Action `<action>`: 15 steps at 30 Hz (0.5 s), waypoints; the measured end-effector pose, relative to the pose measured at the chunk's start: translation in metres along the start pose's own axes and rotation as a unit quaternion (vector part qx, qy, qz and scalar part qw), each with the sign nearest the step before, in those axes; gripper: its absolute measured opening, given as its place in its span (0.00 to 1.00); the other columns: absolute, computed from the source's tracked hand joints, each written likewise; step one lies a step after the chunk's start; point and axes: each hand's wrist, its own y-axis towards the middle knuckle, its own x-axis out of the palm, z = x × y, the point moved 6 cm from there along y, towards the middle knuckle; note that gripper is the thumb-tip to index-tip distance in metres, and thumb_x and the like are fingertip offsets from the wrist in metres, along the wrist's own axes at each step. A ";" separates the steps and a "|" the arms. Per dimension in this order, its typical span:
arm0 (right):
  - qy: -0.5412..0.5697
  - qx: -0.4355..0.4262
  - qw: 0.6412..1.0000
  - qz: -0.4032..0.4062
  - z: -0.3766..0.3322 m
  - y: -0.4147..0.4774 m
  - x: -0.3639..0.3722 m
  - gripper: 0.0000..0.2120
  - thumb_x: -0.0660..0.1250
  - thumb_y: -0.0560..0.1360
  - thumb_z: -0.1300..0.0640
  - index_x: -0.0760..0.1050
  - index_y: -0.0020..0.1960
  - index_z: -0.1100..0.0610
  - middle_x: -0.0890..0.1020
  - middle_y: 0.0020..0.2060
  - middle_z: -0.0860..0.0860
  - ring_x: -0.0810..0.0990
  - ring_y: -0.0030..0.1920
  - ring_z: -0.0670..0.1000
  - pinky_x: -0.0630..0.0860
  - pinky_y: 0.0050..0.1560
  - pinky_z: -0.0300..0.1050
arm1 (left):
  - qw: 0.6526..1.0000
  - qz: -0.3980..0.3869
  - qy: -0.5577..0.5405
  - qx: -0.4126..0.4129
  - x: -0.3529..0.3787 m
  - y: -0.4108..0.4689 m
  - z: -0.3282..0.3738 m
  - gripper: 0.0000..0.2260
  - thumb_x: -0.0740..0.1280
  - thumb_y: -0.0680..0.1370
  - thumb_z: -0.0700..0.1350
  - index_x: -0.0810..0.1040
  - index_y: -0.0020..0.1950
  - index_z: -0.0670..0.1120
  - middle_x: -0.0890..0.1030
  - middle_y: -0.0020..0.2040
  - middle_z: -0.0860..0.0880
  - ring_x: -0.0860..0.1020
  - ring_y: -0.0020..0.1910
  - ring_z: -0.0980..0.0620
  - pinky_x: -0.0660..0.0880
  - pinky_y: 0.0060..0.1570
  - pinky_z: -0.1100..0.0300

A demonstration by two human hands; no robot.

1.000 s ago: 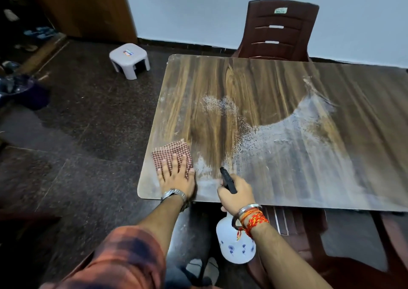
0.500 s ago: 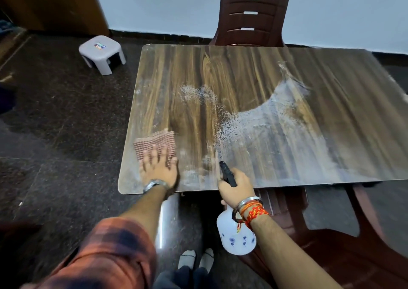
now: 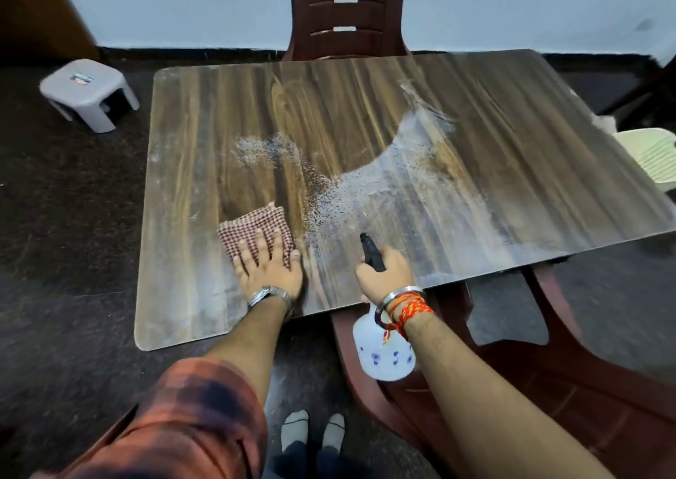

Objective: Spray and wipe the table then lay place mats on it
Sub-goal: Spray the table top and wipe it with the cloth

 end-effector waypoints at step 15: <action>-0.014 -0.050 0.999 -0.013 0.038 0.034 -0.088 0.07 0.65 0.69 0.59 0.69 0.35 0.59 0.73 0.33 0.53 0.72 0.36 0.58 0.68 0.37 0.45 | 0.997 -0.032 0.034 0.054 0.042 -0.033 0.095 0.27 0.45 0.79 0.66 0.44 0.77 0.64 0.41 0.79 0.56 0.38 0.77 0.46 0.36 0.74 0.46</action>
